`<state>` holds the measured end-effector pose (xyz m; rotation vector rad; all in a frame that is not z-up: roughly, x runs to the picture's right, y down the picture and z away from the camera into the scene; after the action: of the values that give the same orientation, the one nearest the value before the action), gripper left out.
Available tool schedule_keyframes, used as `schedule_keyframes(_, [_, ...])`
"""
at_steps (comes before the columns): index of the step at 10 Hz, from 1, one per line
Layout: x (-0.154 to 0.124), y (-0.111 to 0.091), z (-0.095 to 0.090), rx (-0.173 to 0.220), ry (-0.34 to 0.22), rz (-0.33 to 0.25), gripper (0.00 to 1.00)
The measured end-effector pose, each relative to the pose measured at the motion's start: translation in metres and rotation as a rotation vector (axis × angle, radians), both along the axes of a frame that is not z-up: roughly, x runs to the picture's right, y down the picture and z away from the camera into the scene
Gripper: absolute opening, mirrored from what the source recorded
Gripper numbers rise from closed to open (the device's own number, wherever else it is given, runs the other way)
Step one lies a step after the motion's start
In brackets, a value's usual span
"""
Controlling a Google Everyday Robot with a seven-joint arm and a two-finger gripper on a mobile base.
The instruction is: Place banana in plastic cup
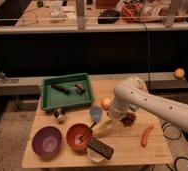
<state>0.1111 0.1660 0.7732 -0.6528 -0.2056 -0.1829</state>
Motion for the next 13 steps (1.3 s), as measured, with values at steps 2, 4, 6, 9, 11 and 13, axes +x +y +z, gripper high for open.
schedule_keyframes(2, [-0.005,-0.016,-0.002,0.032,0.031,-0.004,0.0])
schedule_keyframes(4, [-0.01,-0.03,-0.001,0.049,0.04,0.002,0.0])
schedule_keyframes(6, [-0.011,-0.052,0.0,0.073,0.046,0.022,0.0])
schedule_keyframes(9, [-0.015,-0.084,0.0,0.111,0.048,0.044,0.0])
schedule_keyframes(11, [-0.016,-0.092,0.005,0.12,0.05,0.059,0.0])
schedule_keyframes(13, [-0.018,-0.093,0.013,0.113,0.05,0.067,0.01])
